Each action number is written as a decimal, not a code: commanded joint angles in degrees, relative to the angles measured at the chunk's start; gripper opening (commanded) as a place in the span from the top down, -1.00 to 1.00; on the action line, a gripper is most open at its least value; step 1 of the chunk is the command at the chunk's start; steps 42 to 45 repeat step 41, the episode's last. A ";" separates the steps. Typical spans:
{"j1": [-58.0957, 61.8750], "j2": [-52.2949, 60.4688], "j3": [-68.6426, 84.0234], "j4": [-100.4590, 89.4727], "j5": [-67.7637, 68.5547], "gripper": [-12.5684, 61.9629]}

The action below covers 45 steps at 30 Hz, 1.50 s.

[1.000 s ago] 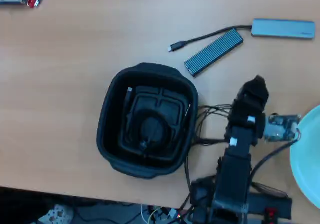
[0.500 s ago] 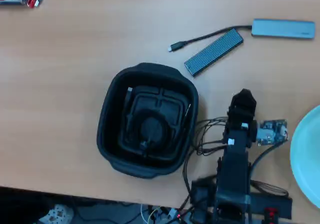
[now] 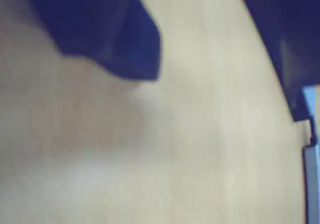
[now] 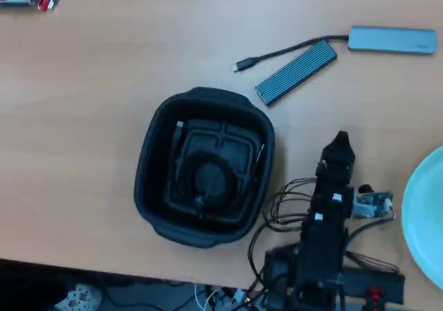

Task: Put a black charging cable in a black bowl and put a red charging cable in a green bowl

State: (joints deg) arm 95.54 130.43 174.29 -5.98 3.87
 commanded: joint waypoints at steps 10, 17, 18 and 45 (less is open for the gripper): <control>-1.23 5.45 6.50 -11.69 -5.27 -0.01; -0.88 5.45 6.50 -2.55 -4.48 -0.03; -0.97 5.45 6.50 -0.62 -4.48 -0.03; -0.88 5.36 6.50 8.61 -4.39 -0.01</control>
